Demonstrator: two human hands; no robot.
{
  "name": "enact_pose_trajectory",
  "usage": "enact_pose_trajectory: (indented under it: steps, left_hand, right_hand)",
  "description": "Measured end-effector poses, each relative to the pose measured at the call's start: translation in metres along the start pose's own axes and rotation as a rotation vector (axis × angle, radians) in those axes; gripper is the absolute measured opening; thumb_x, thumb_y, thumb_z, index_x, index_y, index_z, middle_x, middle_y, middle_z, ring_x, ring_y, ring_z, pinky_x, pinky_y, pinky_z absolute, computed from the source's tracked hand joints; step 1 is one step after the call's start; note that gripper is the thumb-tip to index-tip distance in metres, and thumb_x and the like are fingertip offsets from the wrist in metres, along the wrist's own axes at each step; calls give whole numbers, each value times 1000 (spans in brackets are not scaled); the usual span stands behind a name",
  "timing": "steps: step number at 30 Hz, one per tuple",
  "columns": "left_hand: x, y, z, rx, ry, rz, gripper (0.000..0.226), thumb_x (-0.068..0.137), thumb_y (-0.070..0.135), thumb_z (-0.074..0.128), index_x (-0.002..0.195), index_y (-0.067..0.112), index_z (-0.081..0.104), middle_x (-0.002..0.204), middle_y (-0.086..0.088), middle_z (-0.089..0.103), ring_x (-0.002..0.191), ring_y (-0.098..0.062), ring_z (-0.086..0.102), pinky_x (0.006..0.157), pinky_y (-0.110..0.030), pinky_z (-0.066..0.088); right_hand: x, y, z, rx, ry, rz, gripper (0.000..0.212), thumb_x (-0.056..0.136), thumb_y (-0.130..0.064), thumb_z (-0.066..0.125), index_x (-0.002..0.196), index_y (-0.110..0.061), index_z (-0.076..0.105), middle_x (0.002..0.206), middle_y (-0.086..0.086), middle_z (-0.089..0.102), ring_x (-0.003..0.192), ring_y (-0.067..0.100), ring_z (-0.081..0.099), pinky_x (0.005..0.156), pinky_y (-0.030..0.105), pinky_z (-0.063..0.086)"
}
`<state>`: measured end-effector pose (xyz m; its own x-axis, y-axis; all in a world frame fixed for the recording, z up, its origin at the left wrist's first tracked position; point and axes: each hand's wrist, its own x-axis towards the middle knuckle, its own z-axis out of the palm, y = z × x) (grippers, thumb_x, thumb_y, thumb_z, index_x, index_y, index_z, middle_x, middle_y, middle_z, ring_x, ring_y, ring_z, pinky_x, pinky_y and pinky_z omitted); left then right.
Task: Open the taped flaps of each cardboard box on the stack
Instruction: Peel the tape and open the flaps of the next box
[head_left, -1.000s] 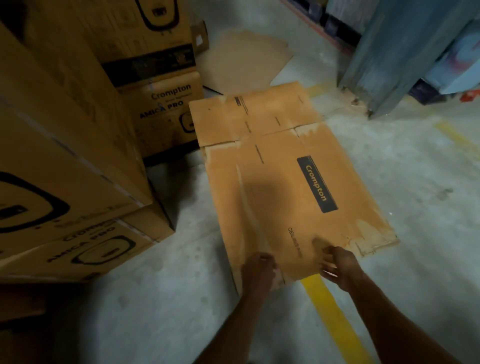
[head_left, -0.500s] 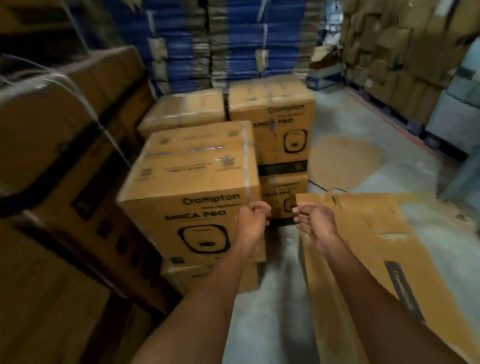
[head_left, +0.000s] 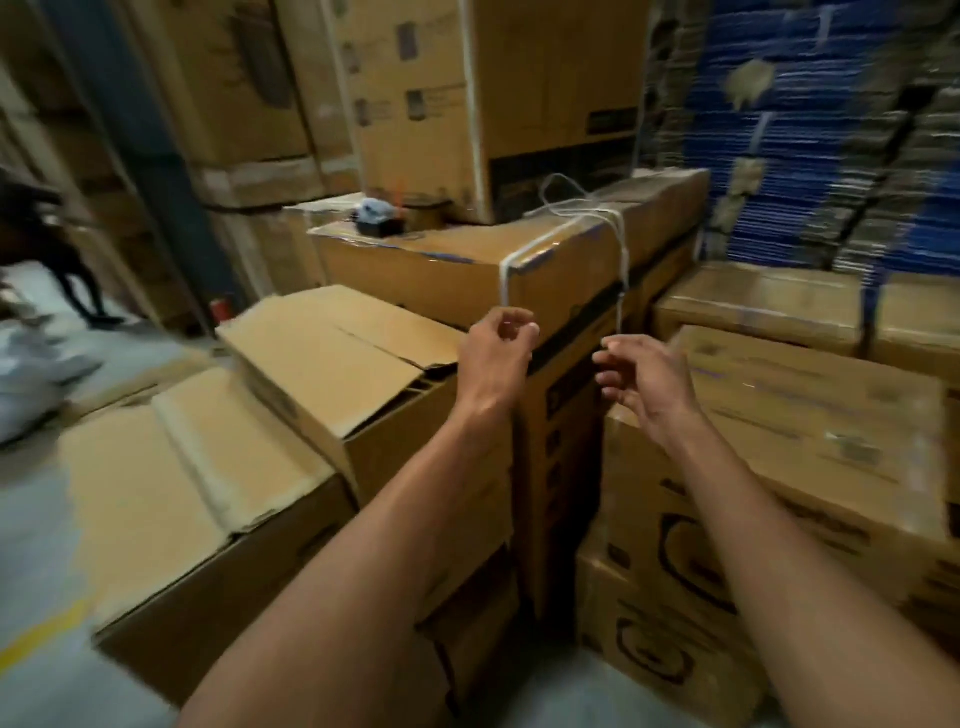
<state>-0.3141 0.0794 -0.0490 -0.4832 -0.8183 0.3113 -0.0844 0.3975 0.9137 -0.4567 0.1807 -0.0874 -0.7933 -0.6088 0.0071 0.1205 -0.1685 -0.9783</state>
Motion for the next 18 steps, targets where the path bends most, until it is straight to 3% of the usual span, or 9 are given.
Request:
enact_pose_trajectory:
  steps: [5,8,10,12,15,18]
  left_hand:
    - [3,-15,-97,163,298,86,15,99,26,62,113,24,69,101,8,70,91,-10,69,77,-24,60]
    - [0,-43,-130,178,405,3,17,99,26,64,114,22,70,104,7,70,94,-11,68,86,-32,60]
    - [-3,-64,-141,182,446,-64,21,99,25,65,118,20,69,111,4,71,99,-10,65,83,-26,57]
    - [-2,-84,-145,174,470,-120,32,98,26,66,129,18,62,126,-1,65,109,-13,61,83,-21,52]
    - [5,-107,-143,120,510,-231,64,93,34,71,148,19,41,150,-7,44,134,-24,46,108,-42,45]
    - [9,-121,-133,45,510,-351,93,91,40,74,160,18,16,164,-10,23,146,-30,32,118,-50,34]
  right_hand:
    - [-3,13,108,-110,-207,-15,13,99,-15,61,101,-13,73,91,5,77,68,15,68,65,30,56]
    - [3,23,145,-152,-287,-45,10,98,-14,62,101,-14,72,99,6,76,76,17,70,68,33,56]
    - [11,30,160,-186,-287,-44,9,98,-15,63,102,-15,71,106,5,74,84,19,71,69,31,57]
    - [25,37,170,-232,-254,-57,9,97,-18,64,105,-18,70,111,4,71,95,19,69,75,30,57]
    - [45,44,176,-354,-170,-87,25,97,-25,66,120,-18,65,124,1,64,107,16,60,84,31,49]
    - [70,54,174,-478,-95,-16,48,96,-33,66,140,-19,52,139,5,53,116,20,53,87,33,44]
